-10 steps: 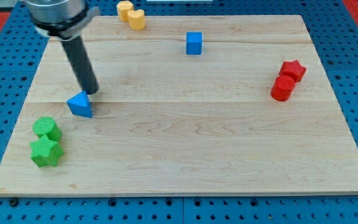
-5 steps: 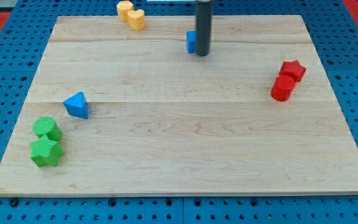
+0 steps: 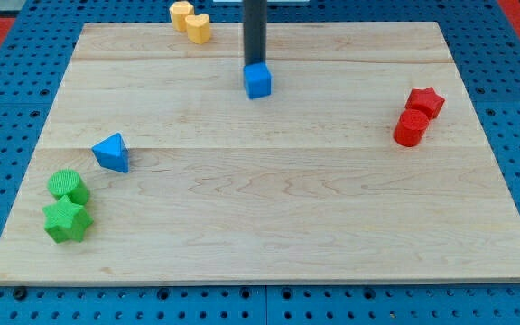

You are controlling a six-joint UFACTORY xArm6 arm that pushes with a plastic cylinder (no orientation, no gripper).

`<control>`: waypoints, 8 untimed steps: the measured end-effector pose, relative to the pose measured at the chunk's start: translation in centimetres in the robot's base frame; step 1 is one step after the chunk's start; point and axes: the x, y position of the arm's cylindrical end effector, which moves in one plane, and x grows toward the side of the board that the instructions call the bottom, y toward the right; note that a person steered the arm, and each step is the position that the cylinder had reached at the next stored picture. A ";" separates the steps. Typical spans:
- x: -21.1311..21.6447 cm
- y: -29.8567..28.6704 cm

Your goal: Place the blue blocks to the top right of the green circle

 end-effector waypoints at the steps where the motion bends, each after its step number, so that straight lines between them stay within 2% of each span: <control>1: 1.2 2.5; 4: 7.2 -3.0; 5: 7.3 3.4; 6: 9.5 1.3; 7: 9.6 -8.2; 8: 12.0 -14.4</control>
